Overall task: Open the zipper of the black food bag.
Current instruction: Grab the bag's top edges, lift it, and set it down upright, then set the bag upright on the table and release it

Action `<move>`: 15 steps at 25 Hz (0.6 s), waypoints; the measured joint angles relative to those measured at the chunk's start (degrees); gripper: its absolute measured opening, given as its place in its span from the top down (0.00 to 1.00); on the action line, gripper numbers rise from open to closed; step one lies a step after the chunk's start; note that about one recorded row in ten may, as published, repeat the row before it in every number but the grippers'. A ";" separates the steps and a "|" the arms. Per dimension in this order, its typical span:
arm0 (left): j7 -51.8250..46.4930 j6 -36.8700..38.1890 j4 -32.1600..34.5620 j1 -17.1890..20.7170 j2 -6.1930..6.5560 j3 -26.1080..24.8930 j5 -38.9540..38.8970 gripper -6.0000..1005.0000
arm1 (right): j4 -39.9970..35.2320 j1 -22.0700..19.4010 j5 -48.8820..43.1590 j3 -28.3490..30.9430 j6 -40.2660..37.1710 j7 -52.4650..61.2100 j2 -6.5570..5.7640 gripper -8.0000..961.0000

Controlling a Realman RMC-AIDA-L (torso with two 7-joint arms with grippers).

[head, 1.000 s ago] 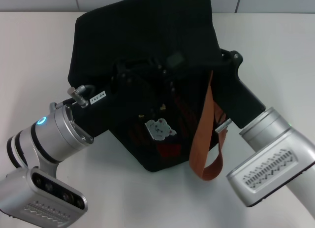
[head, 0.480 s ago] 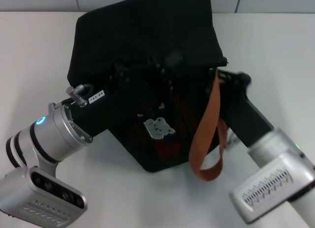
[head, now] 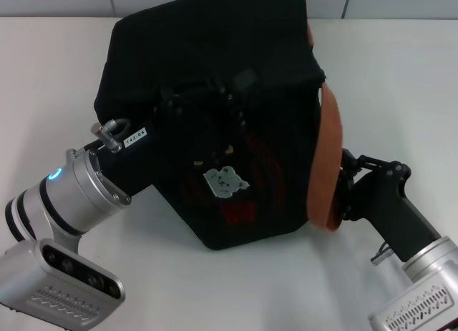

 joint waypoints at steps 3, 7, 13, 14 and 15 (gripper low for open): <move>-0.27 -0.16 -0.36 0.53 -0.01 -0.75 -0.03 0.90 | -0.11 -0.27 0.03 0.06 -1.11 0.04 0.00 0.99; -1.67 -0.81 -1.45 2.27 -0.06 -3.40 -0.13 0.90 | -0.37 -2.02 0.09 0.03 -7.71 1.89 0.00 0.99; -11.08 -2.47 -1.72 8.41 -0.09 -9.48 -0.24 0.90 | -2.70 -3.56 0.13 0.10 -19.66 10.94 -0.05 0.90; -12.98 -2.56 -1.72 9.54 -0.09 -10.49 -0.23 0.90 | -3.05 -3.48 0.13 0.10 -20.67 12.87 -0.14 0.87; -15.02 -2.59 -1.72 10.81 -0.09 -11.49 -0.25 0.90 | -3.37 -3.40 0.13 0.10 -21.47 14.82 -0.20 0.83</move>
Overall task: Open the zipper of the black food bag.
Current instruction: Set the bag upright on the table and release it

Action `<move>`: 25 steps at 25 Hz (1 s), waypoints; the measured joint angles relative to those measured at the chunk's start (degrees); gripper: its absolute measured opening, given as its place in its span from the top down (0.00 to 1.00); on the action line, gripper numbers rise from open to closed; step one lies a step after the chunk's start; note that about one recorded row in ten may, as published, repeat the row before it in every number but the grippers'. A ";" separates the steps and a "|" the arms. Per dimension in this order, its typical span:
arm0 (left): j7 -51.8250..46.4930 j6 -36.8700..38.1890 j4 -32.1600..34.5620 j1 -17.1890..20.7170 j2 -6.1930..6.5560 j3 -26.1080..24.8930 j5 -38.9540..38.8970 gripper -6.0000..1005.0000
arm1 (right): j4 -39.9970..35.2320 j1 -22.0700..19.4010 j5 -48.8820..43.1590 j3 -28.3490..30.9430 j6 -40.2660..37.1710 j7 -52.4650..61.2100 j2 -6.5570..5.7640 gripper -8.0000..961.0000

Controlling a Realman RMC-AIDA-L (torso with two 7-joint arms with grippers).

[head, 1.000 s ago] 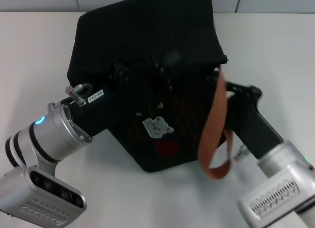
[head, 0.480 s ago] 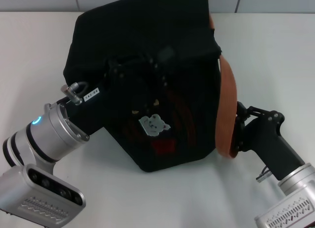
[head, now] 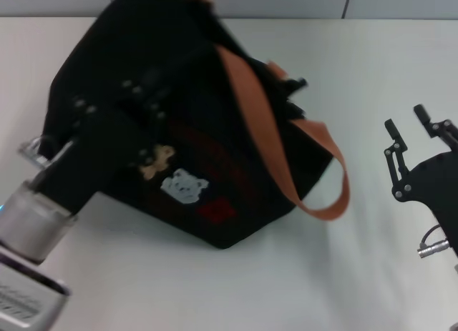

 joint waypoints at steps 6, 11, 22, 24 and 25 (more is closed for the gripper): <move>-16.02 -5.36 -0.04 8.17 0.00 -8.48 0.06 0.90 | -0.86 1.54 0.00 -0.03 -0.69 7.04 -0.01 0.62; -23.05 -11.64 -1.69 9.56 0.05 -5.19 0.69 0.90 | -1.26 2.80 0.00 -0.05 -0.73 11.72 0.02 0.42; -23.38 -16.41 -11.17 2.66 0.00 7.25 0.85 0.90 | -1.90 3.53 0.01 0.03 -1.82 15.60 -0.29 0.18; -23.46 -16.50 -11.92 1.52 0.01 7.94 0.86 0.90 | -2.24 3.32 0.01 0.24 -2.28 16.66 -0.31 0.18; -23.61 -16.49 -12.08 1.27 -0.01 8.02 0.87 0.90 | -2.66 3.22 0.01 0.49 -2.72 17.48 -0.32 0.18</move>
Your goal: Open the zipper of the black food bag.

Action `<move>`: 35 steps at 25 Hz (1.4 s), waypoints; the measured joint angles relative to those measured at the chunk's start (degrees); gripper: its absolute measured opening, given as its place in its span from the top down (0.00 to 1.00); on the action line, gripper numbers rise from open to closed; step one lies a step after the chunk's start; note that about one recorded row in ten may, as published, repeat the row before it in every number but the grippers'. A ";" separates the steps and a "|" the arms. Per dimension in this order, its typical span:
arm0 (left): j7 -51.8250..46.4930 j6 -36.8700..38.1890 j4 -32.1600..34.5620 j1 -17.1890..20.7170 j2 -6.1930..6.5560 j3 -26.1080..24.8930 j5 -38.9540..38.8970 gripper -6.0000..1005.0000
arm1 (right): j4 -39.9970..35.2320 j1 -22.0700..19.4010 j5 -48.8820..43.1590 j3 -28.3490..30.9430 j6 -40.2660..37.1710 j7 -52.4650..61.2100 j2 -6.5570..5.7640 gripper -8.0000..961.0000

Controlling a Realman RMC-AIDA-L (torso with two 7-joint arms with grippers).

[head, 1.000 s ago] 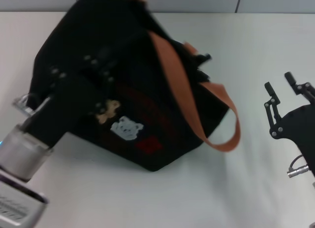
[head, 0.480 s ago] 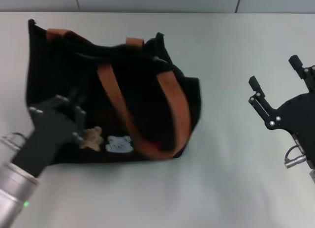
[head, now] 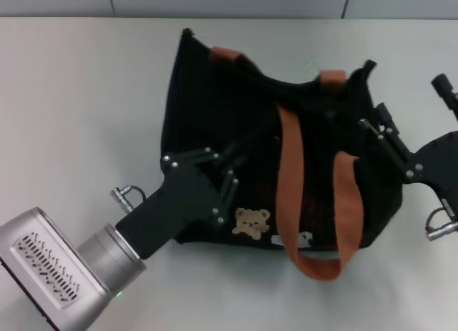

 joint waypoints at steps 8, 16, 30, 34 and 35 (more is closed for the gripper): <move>-6.00 6.44 1.98 2.44 0.28 -1.72 -0.25 0.90 | -6.14 0.02 -0.02 2.36 -6.87 12.88 -0.03 0.17; -24.72 19.84 16.93 1.83 0.77 -2.21 0.78 0.56 | -24.88 4.40 -0.73 0.43 -19.85 45.20 -0.64 0.17; -52.11 30.98 36.95 -1.73 3.28 26.82 4.05 0.26 | -52.50 8.04 -1.36 -34.06 -31.10 66.82 -0.44 0.14; -52.56 30.61 39.89 -1.68 1.48 28.59 4.04 0.18 | -52.96 8.05 -1.43 -37.43 -28.74 67.91 -0.31 0.14; -52.56 30.61 39.89 -1.68 1.48 28.59 4.04 0.18 | -52.96 8.05 -1.43 -37.43 -28.74 67.91 -0.31 0.14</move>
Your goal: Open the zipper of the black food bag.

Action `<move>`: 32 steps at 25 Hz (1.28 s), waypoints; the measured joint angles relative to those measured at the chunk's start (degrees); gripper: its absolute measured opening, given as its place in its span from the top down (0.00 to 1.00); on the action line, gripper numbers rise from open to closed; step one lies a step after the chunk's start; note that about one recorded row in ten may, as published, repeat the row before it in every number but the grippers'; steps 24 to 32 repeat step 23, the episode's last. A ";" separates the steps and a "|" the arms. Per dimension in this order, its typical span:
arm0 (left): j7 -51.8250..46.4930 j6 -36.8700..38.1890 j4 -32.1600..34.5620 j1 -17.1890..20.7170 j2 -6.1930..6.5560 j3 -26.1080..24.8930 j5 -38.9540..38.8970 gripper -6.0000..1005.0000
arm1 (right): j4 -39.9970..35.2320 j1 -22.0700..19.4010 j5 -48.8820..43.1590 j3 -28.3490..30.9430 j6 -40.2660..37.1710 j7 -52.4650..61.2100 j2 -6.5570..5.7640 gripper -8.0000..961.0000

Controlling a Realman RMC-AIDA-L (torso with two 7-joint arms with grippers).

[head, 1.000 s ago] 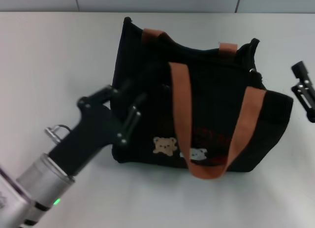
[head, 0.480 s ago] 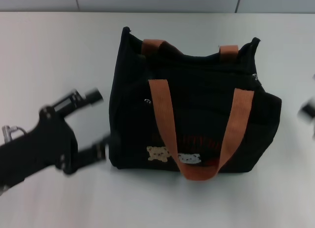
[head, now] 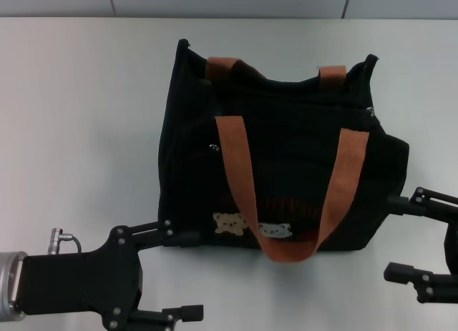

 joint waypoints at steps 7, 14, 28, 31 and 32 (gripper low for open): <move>-0.81 0.10 0.39 -0.14 -0.21 0.01 -0.14 0.17 | 0.81 -0.45 0.31 0.26 2.32 -0.09 0.15 0.14; -0.46 0.00 0.48 -0.20 -0.54 -0.34 -0.25 0.17 | 1.37 -0.36 0.70 0.19 2.43 -0.49 0.14 0.14; -0.31 0.01 0.53 -0.13 -0.60 -0.60 -1.33 0.17 | 1.42 -0.36 2.76 0.23 2.45 -0.47 0.13 0.14; -0.31 0.01 0.53 -0.13 -0.60 -0.60 -1.33 0.17 | 1.42 -0.36 2.76 0.23 2.45 -0.47 0.13 0.14; -0.31 0.01 0.53 -0.13 -0.60 -0.60 -1.33 0.17 | 1.42 -0.36 2.76 0.23 2.45 -0.47 0.13 0.14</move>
